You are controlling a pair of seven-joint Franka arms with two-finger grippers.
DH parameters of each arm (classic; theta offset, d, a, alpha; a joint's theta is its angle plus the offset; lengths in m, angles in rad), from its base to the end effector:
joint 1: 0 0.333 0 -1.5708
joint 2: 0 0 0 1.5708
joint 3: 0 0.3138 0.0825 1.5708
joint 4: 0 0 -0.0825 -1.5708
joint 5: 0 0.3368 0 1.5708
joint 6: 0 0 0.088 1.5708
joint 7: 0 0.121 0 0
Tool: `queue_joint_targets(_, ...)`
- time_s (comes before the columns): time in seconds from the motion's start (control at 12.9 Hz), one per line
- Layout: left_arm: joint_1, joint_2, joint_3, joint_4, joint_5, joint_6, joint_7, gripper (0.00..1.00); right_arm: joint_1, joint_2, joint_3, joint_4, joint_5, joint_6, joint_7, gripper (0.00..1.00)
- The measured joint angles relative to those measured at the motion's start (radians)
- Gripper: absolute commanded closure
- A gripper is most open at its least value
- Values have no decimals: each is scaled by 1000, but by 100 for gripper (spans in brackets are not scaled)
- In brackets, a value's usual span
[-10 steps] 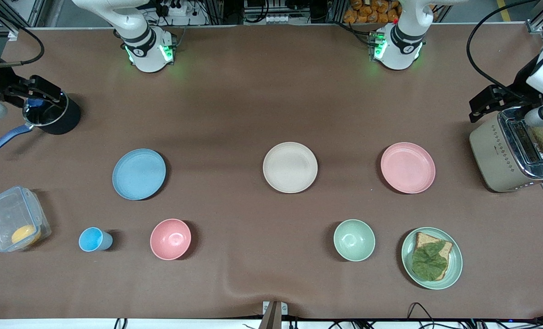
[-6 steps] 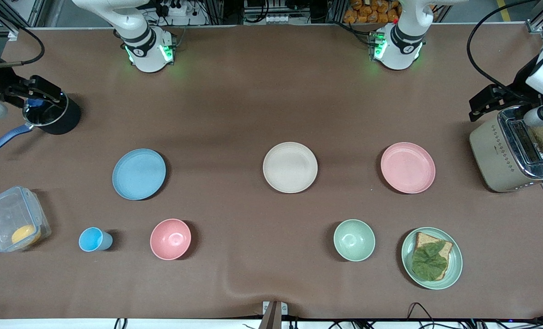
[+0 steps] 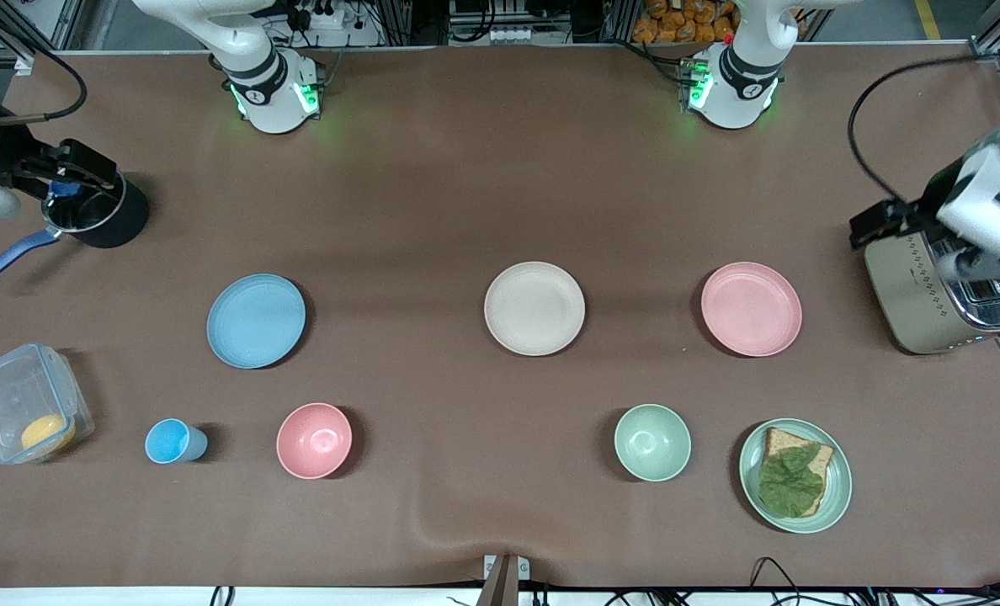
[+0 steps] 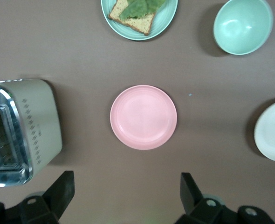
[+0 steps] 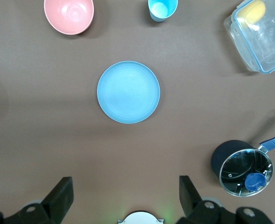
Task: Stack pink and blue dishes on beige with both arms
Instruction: 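Move the left gripper to the pink plate while the right gripper reaches blue, then grasp the pink plate with the left gripper while the right gripper grips blue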
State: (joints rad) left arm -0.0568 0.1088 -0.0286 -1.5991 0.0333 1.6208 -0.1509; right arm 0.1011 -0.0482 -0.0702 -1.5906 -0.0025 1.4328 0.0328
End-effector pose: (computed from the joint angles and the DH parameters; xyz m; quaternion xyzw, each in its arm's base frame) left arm 0.5366 -0.0413 0.5436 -0.9985 -0.0312 0.0414 0.0200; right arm 0.4757 0.0135 0.6125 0.9985 -0.0009 -0.0548 0.0013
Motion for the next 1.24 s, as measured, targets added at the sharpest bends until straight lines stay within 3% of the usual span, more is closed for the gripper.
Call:
queue_joint_targets(0.31,71,20,1,-298,0,362,62,0,2,49,3,-3,0,4,-8,0)
queue_joint_targets(0.7,91,42,1,-556,0,686,91,0,2,141,4,-5,3,9,-47,0)
queue_joint_targets(0.85,119,75,2,-619,0,786,136,0,18,181,6,-6,13,42,-55,0)
queue_joint_targets(1.24,159,189,1,-633,0,899,185,0,78,240,5,-24,15,100,-54,0)
